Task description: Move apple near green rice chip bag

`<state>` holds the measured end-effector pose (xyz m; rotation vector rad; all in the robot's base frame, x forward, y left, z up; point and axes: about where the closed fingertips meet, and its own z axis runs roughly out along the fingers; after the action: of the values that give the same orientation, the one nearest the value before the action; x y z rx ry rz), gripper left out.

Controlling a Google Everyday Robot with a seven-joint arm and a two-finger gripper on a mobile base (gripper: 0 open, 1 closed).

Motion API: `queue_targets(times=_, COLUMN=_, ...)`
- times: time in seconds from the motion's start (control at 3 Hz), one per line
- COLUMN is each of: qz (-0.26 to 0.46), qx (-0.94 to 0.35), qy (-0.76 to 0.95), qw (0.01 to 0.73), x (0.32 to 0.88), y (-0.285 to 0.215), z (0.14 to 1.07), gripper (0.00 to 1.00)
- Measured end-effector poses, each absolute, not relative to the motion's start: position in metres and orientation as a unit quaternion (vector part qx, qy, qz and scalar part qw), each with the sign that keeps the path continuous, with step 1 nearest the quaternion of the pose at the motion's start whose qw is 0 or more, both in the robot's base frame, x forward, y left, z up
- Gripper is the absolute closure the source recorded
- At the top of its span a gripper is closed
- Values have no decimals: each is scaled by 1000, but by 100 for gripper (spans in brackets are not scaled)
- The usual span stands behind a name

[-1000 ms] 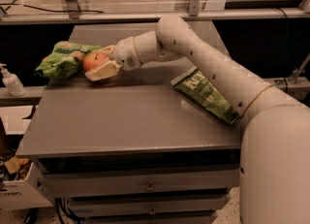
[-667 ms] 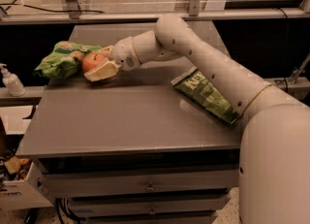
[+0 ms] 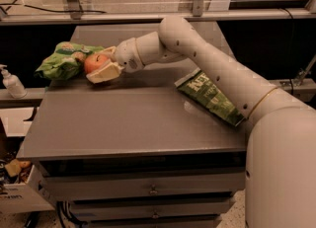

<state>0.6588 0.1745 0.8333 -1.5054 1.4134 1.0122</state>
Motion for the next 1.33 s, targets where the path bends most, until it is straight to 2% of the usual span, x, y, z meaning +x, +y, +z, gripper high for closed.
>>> queue_targets(times=0.33, qz=402, qx=-597, qy=561, qw=409, x=659, y=174, z=837, gripper=13)
queue_targets(times=0.67, qz=402, qx=-597, qy=561, qw=409, x=659, y=174, z=837, gripper=0)
queue_targets(times=1.33, qz=394, qx=-616, qy=536, qw=421, x=651, y=172, z=820, gripper=0)
